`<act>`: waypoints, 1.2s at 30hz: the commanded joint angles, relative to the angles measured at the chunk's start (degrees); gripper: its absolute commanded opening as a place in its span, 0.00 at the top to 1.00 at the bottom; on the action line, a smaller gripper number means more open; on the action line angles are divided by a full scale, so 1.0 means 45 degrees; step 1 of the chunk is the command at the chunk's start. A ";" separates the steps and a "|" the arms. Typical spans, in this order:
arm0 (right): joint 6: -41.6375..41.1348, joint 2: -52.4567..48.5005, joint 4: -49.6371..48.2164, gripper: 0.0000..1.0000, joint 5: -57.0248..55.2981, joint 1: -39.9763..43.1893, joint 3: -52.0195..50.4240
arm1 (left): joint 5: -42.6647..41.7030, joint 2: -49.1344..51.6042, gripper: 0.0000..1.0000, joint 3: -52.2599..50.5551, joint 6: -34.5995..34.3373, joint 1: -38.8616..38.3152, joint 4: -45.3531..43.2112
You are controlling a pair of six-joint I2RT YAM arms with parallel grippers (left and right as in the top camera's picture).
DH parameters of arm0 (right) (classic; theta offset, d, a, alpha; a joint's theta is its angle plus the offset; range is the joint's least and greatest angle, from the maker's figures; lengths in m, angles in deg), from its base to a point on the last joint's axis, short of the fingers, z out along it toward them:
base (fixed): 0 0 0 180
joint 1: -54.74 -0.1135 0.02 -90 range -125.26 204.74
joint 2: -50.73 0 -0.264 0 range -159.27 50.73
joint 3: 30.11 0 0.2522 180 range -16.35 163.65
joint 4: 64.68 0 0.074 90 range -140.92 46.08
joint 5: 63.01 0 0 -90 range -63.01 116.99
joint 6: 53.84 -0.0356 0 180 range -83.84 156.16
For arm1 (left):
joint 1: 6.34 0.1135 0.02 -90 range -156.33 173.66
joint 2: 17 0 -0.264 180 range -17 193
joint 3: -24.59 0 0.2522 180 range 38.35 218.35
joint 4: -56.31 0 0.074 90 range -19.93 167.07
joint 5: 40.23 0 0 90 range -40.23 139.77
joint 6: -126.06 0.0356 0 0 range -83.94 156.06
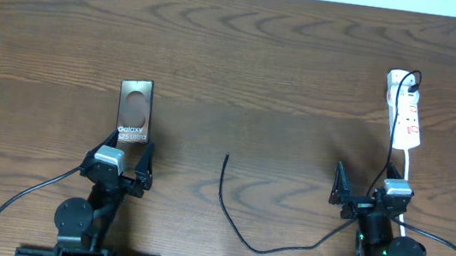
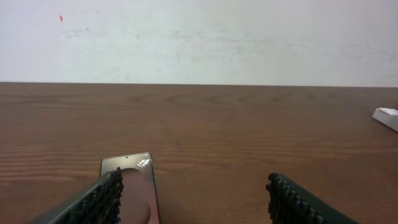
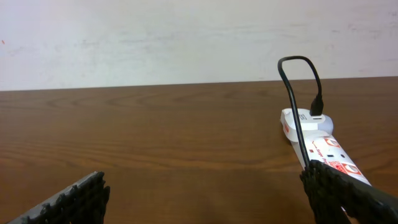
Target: Plug charger to phone and switch on socket
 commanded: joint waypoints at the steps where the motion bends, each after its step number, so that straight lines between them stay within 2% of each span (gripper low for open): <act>1: 0.0155 0.0078 0.0068 0.01 -0.0185 -0.0131 -0.0019 | -0.0112 -0.0087 0.27 -0.0194 0.0228 -0.0053 0.0515; 9: 0.0155 0.0078 0.0068 0.01 -0.0185 -0.0131 -0.0019 | -0.0107 -0.0087 0.27 -0.0194 0.0228 -0.0039 0.0500; 10: 0.0155 0.0078 0.0068 0.01 -0.0185 -0.0131 -0.0019 | -0.0087 -0.0087 0.02 -0.0194 0.0233 -0.0039 0.0423; 20: 0.0155 0.0078 0.0068 0.01 -0.0185 -0.0131 -0.0019 | 0.0233 -0.0087 0.02 -0.0121 0.0219 -0.0039 -0.0573; 25: 0.0155 0.0078 0.0068 0.01 -0.0185 -0.0131 -0.0019 | 0.1579 0.0160 0.02 0.0816 -0.0170 -0.0039 -0.0641; 30: 0.0155 0.0078 0.0068 0.01 -0.0185 -0.0131 -0.0019 | 0.1928 0.1972 0.02 0.2730 -0.0165 -0.0039 -0.0364; 36: 0.0155 0.0078 0.0068 0.01 -0.0185 -0.0131 -0.0019 | 0.1933 0.6445 0.02 0.6441 -0.0165 -0.0039 0.1321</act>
